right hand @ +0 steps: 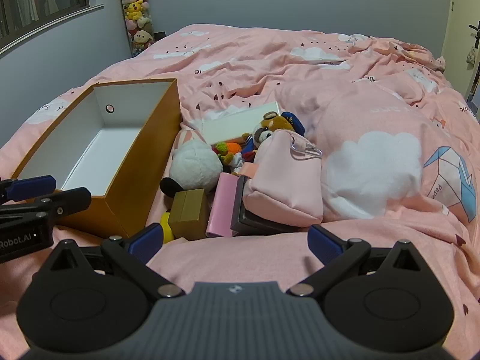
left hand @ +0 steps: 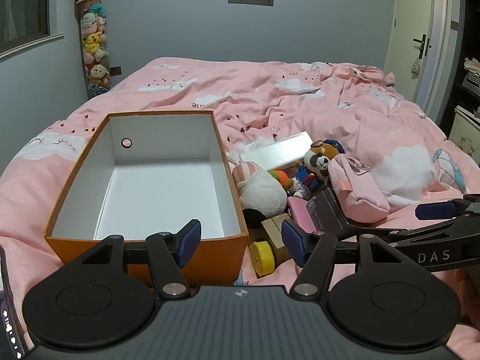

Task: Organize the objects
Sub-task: 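Move both tools toward the pile of items beside the open box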

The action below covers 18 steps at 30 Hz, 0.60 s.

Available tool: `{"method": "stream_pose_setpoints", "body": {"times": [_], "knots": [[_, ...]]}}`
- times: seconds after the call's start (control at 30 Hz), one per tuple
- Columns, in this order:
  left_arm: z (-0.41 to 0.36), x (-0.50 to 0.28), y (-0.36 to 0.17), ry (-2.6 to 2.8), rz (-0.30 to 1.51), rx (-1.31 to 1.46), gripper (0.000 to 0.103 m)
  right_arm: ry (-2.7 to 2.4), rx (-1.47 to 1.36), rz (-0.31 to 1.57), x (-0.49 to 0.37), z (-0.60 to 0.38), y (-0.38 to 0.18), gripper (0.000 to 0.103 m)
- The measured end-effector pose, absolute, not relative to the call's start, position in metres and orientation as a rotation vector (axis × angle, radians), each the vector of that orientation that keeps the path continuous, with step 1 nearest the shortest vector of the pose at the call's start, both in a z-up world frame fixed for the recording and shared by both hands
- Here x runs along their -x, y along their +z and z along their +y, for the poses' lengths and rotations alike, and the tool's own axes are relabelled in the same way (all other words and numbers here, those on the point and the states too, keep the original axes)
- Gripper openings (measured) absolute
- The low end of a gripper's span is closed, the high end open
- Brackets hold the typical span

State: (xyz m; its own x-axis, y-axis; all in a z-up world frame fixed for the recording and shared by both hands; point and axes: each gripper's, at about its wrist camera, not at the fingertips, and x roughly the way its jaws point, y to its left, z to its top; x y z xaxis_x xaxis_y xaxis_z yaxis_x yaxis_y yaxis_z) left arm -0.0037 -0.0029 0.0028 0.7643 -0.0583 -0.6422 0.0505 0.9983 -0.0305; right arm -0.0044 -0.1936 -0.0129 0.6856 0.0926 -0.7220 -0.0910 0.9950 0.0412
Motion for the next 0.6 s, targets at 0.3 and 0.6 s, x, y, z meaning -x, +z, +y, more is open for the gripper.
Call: {"method": "stream_pose_setpoints", "body": {"times": [0.3, 0.6], "knots": [[-0.0025, 0.0042, 0.0029, -0.055, 0.701, 0.017, 0.080, 0.099, -0.007, 0.815, 0.0034, -0.1947, -0.0142, 0.102], [-0.0006, 0.0023, 0.0017, -0.047, 0.713, 0.013, 0.082, 0.093, -0.012, 0.820, 0.0038, -0.1968, -0.0154, 0.102]]}}
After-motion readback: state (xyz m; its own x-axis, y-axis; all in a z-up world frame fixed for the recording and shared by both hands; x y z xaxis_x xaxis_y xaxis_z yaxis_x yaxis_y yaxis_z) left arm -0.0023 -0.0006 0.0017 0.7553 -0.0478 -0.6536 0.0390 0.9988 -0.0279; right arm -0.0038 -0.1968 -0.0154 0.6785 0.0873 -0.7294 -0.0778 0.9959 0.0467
